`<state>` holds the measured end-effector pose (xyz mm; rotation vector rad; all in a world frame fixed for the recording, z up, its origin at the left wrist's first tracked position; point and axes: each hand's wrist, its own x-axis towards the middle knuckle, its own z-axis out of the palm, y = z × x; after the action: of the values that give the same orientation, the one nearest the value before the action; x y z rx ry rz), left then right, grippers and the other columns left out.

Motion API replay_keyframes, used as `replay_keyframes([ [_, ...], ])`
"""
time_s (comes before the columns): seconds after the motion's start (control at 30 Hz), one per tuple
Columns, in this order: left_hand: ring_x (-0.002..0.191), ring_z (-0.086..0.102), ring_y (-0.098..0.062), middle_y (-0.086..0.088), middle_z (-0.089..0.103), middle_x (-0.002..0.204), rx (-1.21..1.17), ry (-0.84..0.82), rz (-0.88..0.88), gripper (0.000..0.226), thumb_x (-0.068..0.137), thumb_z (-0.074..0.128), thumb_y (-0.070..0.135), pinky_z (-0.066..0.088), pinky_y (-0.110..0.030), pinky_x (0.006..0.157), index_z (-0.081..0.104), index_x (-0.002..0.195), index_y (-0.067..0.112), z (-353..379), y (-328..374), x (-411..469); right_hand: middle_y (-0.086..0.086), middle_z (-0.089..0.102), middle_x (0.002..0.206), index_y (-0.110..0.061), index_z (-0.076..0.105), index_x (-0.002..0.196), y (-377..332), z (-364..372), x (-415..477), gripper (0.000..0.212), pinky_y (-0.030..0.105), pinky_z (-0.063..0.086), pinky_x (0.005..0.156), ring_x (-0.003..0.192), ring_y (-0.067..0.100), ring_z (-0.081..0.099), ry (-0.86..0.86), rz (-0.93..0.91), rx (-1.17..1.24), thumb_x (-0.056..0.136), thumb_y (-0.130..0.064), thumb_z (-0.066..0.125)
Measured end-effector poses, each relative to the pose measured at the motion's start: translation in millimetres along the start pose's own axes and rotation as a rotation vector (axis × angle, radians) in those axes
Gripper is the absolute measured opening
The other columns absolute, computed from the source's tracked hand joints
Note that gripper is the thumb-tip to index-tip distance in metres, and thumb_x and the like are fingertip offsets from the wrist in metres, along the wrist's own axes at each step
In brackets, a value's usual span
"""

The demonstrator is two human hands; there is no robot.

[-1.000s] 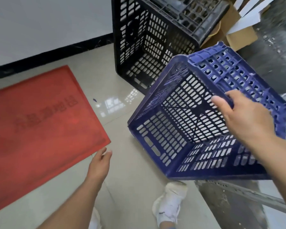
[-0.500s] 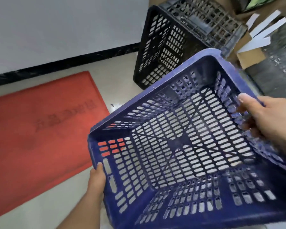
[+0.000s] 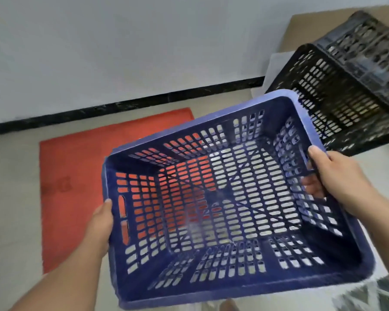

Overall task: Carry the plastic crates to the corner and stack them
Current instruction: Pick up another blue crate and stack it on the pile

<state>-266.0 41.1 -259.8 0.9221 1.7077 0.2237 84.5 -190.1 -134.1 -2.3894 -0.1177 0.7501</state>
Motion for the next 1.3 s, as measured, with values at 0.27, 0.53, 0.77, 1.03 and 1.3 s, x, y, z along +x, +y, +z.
replay_keyframes([
  [0.27, 0.090, 0.065, -0.034, -0.013, 0.068, 0.099, 0.018, 0.190, -0.004, 0.040, 0.093, 0.041, 0.050, 0.050, -0.053, 0.092, 0.062, 0.103, 0.017, -67, 49, 59, 0.025, 0.064, 0.076, -0.009, 0.053, 0.081, -59, 97, 54, 0.035, 0.031, 0.039, 0.051, 0.057, 0.033, 0.059, -0.177, 0.040, 0.122, 0.099, -0.033, 0.034],
  [0.53, 0.092, 0.065, -0.035, -0.014, 0.069, 0.104, 0.015, 0.254, -0.044, 0.038, 0.087, 0.041, 0.050, 0.051, -0.058, 0.090, 0.061, 0.100, 0.021, -110, 54, 124, 0.023, 0.066, 0.080, -0.001, 0.057, 0.106, -84, 187, 94, 0.039, 0.033, 0.043, 0.052, 0.058, 0.031, 0.059, -0.266, 0.041, 0.098, 0.100, -0.030, 0.032],
  [0.77, 0.071, 0.062, -0.024, -0.008, 0.066, 0.087, -0.016, 0.239, -0.030, 0.030, 0.095, 0.044, 0.034, 0.052, -0.035, 0.058, 0.063, 0.105, 0.012, -121, 66, 184, 0.020, 0.065, 0.076, -0.005, 0.055, 0.108, -85, 258, 115, 0.037, 0.034, 0.046, 0.054, 0.060, 0.030, 0.059, -0.280, 0.076, 0.116, 0.101, -0.032, 0.032],
  [1.03, 0.078, 0.065, -0.024, -0.012, 0.069, 0.101, -0.004, 0.139, -0.022, 0.034, 0.100, 0.037, 0.028, 0.054, -0.036, 0.063, 0.059, 0.120, 0.012, -123, 65, 240, 0.023, 0.069, 0.090, -0.008, 0.055, 0.111, -65, 307, 126, 0.040, 0.052, 0.056, 0.081, 0.085, 0.040, 0.068, -0.267, 0.103, 0.046, 0.100, -0.037, 0.031],
  [1.3, 0.103, 0.066, -0.035, -0.020, 0.068, 0.117, -0.019, 0.046, -0.026, 0.039, 0.098, 0.041, 0.036, 0.054, -0.049, 0.085, 0.060, 0.123, 0.012, -138, 39, 238, 0.018, 0.070, 0.099, -0.009, 0.058, 0.113, -62, 304, 112, 0.037, 0.047, 0.053, 0.088, 0.089, 0.031, 0.068, -0.249, 0.106, 0.014, 0.100, -0.033, 0.033],
])
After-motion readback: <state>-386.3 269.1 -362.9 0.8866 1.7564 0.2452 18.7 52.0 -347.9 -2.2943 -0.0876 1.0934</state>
